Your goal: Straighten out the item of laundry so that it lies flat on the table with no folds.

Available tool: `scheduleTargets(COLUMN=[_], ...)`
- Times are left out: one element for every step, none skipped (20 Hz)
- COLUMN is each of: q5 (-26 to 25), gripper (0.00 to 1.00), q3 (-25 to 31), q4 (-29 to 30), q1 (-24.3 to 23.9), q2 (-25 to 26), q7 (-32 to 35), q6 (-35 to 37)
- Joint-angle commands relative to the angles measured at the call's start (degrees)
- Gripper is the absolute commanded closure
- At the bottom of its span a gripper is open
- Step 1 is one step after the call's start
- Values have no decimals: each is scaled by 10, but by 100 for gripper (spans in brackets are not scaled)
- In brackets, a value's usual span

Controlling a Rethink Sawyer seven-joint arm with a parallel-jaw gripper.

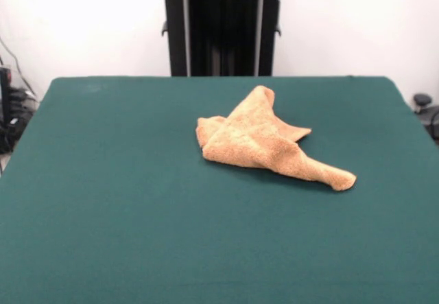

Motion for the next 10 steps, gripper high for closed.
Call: scheduleTargets(q5=[22,27,26,26,26,25,26,27,27,27], gripper=[0,0,0,0,0,0,0,0,0,0], q3=[46,47,49,49,49,50,50,52,53,56], q4=[10,13,12,10,8,7,7,9,12,14], q1=[10,9,7,7,7,7,7,6,5,3], q2=[53,54,54,55,54,54,55,58,62,71], q7=[80,82,77,77,77,76,76,76,76,77], q6=[31,31,31,35,39,39,38,31,23,9])
